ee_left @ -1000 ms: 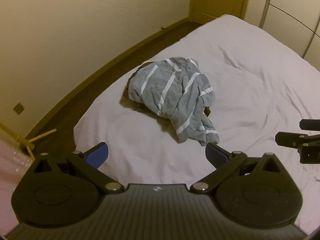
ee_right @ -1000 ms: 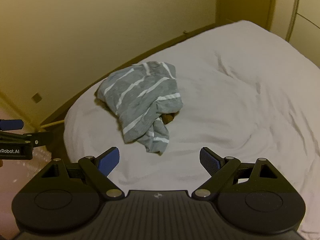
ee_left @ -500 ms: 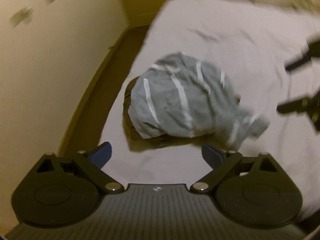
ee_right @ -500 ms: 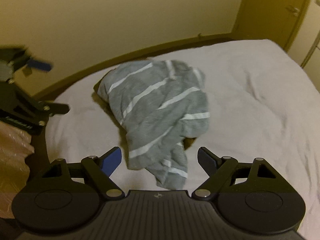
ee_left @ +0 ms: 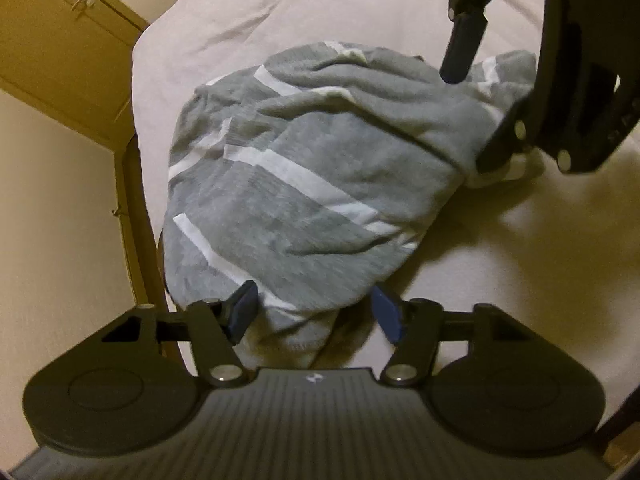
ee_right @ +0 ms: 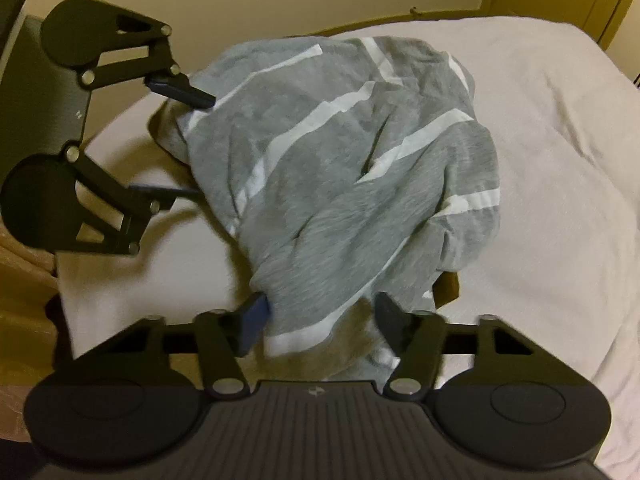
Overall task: Fold clothes
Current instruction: 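Grasp the crumpled grey striped shirt with the left tool while the right tool grasps it too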
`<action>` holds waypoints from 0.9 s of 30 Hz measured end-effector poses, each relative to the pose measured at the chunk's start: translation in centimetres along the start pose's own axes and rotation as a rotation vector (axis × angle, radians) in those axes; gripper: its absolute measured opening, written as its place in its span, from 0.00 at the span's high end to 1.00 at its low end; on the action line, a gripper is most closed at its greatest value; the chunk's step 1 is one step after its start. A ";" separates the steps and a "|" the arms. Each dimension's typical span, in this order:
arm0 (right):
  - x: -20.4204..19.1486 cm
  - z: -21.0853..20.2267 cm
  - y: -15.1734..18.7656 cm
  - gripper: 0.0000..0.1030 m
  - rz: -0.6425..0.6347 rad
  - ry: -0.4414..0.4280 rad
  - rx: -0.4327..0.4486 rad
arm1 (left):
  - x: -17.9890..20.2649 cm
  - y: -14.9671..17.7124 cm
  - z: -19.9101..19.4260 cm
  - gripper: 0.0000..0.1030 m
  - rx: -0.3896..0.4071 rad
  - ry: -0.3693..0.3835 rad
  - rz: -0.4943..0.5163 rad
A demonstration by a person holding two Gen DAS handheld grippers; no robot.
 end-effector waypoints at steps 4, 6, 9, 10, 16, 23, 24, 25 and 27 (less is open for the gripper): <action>0.5 -2.8 -0.3 0.95 0.045 -0.001 0.059 | -1.4 -0.2 -0.5 0.91 0.005 0.024 -0.053; 0.8 -4.2 -0.5 0.95 0.068 -0.001 0.089 | -2.9 -0.6 -1.7 0.94 0.029 0.037 -0.126; 1.8 -7.8 -0.8 0.95 0.127 0.001 0.163 | -5.3 -1.4 -4.3 0.96 0.084 0.050 -0.249; 2.4 -9.6 -0.7 0.96 0.152 0.005 0.195 | -5.8 -1.8 -5.3 0.96 0.110 0.057 -0.280; 5.6 -19.5 2.2 0.96 0.264 0.083 0.340 | -5.8 -6.8 -12.6 0.96 0.304 0.113 -0.335; 10.4 -28.6 12.6 0.96 0.466 0.246 0.396 | 0.3 -16.3 -18.7 0.97 0.484 0.283 -0.260; 11.1 -29.9 14.1 0.96 0.493 0.267 0.402 | 1.3 -17.8 -19.4 0.97 0.504 0.314 -0.254; 11.9 -31.4 15.9 0.96 0.517 0.289 0.408 | 2.0 -19.1 -20.0 0.97 0.521 0.349 -0.252; 13.2 -34.0 19.1 0.96 0.543 0.326 0.410 | 3.5 -21.6 -21.2 0.97 0.550 0.406 -0.247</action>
Point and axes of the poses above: each gripper's, at about its wrist camera, not at the fingertips, and z roughly the way its jaws point, x to its right, y to its underside, the point moved 2 cm from there along z, roughly the way its jaws point, and after that the axes turned 7 degrees about -y, right-handed, at the moved point
